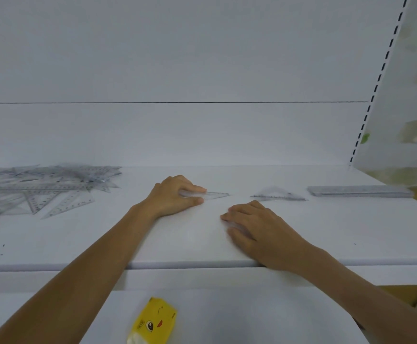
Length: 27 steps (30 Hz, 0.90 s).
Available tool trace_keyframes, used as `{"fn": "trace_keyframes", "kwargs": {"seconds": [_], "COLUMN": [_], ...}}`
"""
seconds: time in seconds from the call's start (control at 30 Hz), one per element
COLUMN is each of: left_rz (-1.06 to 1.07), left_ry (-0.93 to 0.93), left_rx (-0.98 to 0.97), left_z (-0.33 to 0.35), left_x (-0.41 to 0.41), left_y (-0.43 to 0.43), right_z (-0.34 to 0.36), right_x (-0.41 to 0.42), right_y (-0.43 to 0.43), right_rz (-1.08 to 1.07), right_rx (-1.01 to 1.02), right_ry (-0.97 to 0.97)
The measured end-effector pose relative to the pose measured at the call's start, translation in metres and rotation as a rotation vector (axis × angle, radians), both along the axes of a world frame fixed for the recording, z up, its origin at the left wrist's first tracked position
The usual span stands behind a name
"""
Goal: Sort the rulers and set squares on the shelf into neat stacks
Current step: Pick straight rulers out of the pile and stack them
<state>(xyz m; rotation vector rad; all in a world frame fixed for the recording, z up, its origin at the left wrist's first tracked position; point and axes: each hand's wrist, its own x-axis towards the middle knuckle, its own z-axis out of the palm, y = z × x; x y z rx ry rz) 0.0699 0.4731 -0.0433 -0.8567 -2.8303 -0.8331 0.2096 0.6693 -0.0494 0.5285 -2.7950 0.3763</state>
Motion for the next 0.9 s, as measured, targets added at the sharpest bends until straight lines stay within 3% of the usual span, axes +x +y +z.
{"fn": "trace_keyframes", "kwargs": {"seconds": [0.27,0.43,0.63,0.9], "left_rz": [-0.021,-0.057,-0.056,0.115], "left_ry": [-0.229,-0.017,0.049,0.125], "left_rx": [0.062,-0.020,-0.023,0.163], "left_z": [0.009,-0.001,-0.004,0.012], "left_x": [0.003,-0.001,-0.002,0.010], "left_y": [-0.002,-0.005,-0.005,-0.036], "right_z": [-0.001,-0.001,0.001,0.025], "right_x": [0.001,0.002,-0.001,-0.019], "right_y": [-0.001,-0.001,-0.001,-0.013], "right_rz": [-0.004,-0.008,-0.018,-0.015], "right_rx": [-0.003,-0.017,-0.023,-0.020], "right_ry": [0.020,0.030,0.002,-0.046]}}
